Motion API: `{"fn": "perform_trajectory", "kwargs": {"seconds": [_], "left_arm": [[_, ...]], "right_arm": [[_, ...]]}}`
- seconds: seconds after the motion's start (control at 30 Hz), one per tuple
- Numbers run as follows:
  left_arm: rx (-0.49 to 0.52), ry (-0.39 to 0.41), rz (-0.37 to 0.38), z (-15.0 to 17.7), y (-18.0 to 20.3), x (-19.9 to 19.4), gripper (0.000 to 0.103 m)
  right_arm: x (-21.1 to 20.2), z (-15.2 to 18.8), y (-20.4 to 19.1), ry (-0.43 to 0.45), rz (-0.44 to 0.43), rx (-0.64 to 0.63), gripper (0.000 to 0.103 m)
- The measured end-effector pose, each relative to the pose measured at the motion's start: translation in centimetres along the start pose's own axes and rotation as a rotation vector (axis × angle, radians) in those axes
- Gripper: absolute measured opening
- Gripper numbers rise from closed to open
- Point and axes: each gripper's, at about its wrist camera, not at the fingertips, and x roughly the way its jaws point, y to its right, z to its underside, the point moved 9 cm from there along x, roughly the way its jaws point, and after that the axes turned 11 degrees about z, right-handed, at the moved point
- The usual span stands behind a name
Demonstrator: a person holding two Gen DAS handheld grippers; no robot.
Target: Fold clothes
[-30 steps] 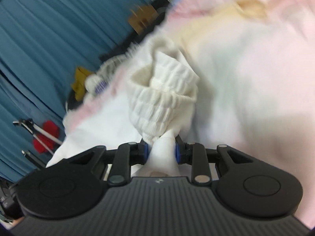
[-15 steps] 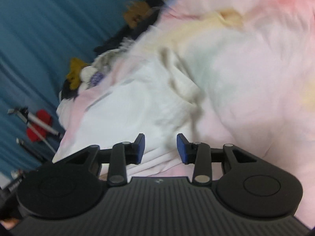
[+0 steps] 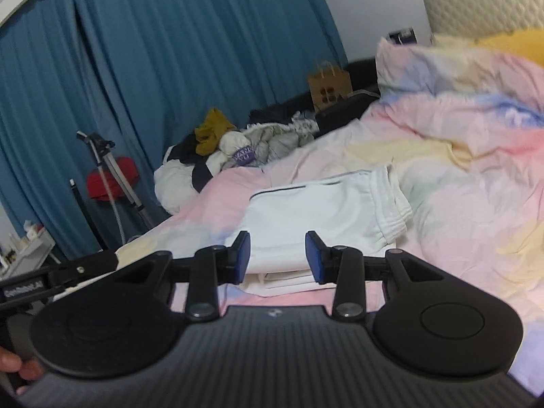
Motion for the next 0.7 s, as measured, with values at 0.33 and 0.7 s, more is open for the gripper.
{"fn": "perform_trajectory", "kwargs": {"seconds": [0.33,0.7], "left_arm": [[0.084,0.037,-0.047,3.0,1.7,-7.4,0.103],[0.080,0.041,-0.105,6.2,-1.1,-9.7,0.103]], "right_arm": [[-4.2,3.1,-2.9,0.083,0.029,-0.075,0.079],[-3.2,7.5,-5.0,0.093,0.076,-0.124,0.103]]}}
